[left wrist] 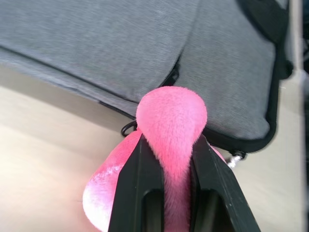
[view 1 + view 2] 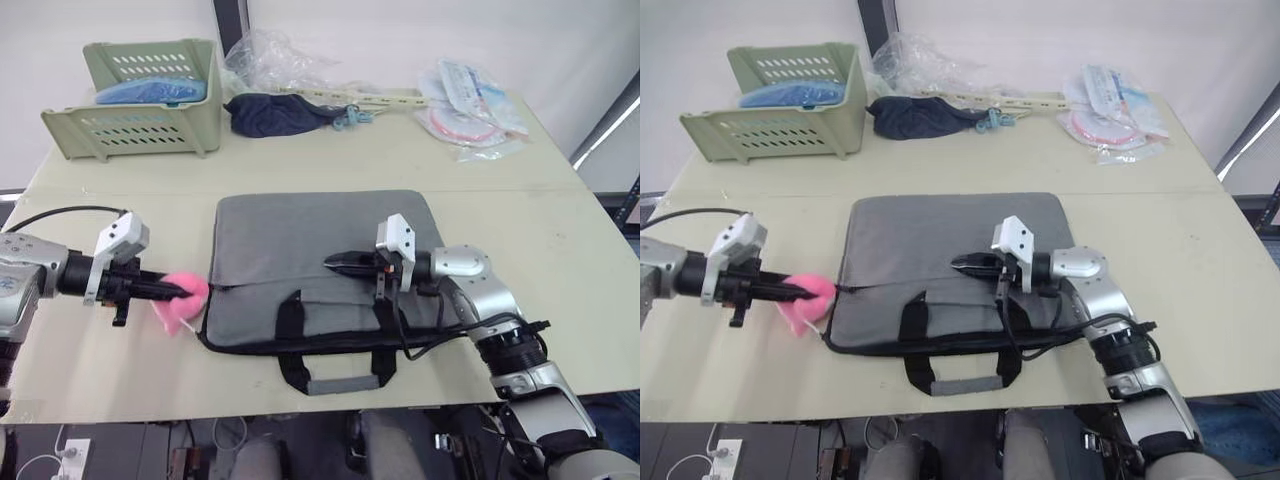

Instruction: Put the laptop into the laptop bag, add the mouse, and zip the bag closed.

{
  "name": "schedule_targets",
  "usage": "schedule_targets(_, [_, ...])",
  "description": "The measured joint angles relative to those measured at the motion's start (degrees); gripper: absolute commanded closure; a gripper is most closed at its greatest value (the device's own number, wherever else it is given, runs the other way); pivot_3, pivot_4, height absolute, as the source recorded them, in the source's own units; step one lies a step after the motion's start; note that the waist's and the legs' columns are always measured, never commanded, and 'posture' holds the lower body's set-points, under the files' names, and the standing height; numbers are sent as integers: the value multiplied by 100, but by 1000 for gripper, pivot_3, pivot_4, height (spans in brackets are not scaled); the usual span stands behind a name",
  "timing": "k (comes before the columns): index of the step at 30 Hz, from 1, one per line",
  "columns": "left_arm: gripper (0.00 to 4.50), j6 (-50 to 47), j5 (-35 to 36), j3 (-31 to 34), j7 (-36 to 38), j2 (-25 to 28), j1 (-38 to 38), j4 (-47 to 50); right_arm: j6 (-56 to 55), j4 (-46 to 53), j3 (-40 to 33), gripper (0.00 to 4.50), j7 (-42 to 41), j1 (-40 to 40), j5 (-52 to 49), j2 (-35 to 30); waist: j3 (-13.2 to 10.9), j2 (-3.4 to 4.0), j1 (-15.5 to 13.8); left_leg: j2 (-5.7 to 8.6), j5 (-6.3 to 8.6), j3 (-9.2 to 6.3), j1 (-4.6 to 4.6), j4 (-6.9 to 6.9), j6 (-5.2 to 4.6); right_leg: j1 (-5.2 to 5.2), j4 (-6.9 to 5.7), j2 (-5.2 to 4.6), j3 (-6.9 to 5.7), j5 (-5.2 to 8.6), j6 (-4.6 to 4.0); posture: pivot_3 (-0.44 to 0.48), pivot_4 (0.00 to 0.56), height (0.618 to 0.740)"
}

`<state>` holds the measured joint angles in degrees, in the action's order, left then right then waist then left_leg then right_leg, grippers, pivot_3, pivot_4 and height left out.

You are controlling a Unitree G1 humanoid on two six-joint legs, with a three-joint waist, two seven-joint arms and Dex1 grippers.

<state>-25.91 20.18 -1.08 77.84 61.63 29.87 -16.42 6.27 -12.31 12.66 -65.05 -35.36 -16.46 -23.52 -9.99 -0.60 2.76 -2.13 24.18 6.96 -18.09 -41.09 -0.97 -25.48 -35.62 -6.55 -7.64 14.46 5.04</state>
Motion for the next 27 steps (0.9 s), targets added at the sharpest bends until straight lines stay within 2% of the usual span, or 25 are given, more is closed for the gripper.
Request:
schedule_targets(5, [4300, 436, -367, -44, -73, -263, 429, -566, 2, -1, -5, 4500, 18, -21, 0, 12, 0, 0, -7, 0, 0, 4, -3, 0, 0, 0, 0, 0, -5, 0, 0, 0, 150, 740])
schedule_targets(17, [4300, 1155, -810, -61, -155, -547, 892, -1414, 221, 183, -65, 4500, 239, 15, 0, 9, -1, 1, -44, -2, -2, 0, -6, -8, -3, -1, 0, -3, -3, 0, 1, 0, 150, 740])
schedule_targets(24, [4300, 1419, -940, -56, -243, -701, 1123, -1781, 1442, 742, -101, 4500, 209, -64, -258, -27, -4, 7, -86, -4, -2, -1, -21, -6, -3, -16, -1, -1, -16, -1, 1, 0, 150, 740])
schedule_targets(27, [4300, 1417, -940, -54, -242, -709, 1124, -1787, 1530, 752, -22, 4500, 259, -134, -231, 118, -6, 9, -77, -4, -2, 0, -22, -4, -3, -17, -1, 0, -16, -1, 1, 0, 150, 740])
